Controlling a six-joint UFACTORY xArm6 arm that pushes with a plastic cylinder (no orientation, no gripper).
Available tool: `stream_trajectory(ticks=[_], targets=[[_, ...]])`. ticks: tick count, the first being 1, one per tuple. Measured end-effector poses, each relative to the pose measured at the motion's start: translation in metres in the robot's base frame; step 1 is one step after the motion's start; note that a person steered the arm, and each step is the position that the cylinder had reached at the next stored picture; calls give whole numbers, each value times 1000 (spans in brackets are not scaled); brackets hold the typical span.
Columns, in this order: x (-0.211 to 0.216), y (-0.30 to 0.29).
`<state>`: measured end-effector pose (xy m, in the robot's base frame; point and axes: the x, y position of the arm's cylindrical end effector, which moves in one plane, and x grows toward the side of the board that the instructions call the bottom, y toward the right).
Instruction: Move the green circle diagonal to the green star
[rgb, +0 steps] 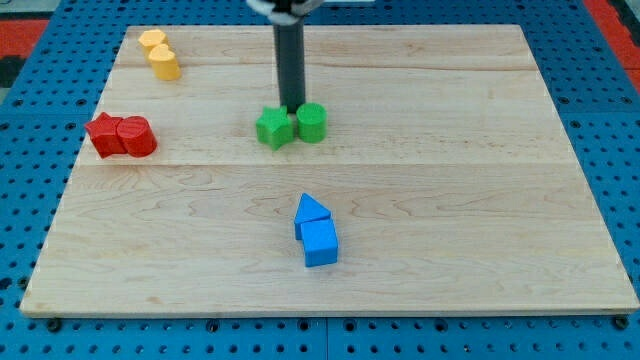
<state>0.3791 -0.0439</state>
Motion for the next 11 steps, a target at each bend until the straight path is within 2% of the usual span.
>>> stream_trajectory(ticks=[1,3,4,5,6,7,8,9,10,11], targets=[[42,4],[-2,3],[-19,31],[62,35],[80,30],[11,42],[61,58],[93,35],[49,56],[67,92]])
